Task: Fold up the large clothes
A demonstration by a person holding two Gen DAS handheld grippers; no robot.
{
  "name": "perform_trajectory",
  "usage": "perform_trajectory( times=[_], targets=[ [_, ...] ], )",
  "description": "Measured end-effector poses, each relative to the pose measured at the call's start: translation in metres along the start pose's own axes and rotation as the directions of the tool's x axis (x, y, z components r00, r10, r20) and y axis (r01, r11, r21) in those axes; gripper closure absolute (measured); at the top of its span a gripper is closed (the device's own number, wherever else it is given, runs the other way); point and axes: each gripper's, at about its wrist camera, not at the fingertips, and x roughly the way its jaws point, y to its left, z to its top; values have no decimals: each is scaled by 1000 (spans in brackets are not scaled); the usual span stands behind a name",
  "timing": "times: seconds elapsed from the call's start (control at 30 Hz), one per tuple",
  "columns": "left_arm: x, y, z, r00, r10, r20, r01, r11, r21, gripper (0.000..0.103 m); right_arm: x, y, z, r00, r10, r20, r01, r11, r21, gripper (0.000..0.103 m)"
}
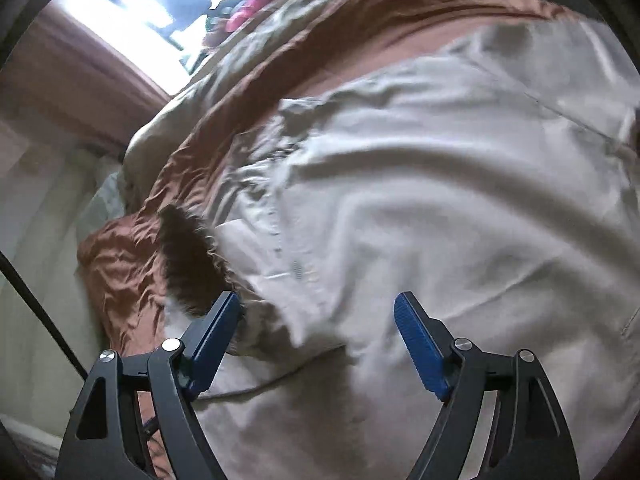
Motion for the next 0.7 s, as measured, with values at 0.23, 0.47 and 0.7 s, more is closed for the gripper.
perform_trajectory(
  times=[0.23, 0.47, 0.7],
  targets=[
    [16, 2, 6, 1000, 2, -13, -2, 1000, -6, 44, -35, 28, 5, 990, 116, 75, -111, 991, -69, 24],
    [19, 6, 5, 1000, -12, -19, 12, 1000, -17, 44, 14, 103, -40, 992, 44, -118, -85, 921, -379, 24],
    [20, 6, 1, 999, -25, -22, 24, 1000, -11, 52, 48, 159, -83, 983, -79, -163, -38, 792, -609, 24]
  ],
)
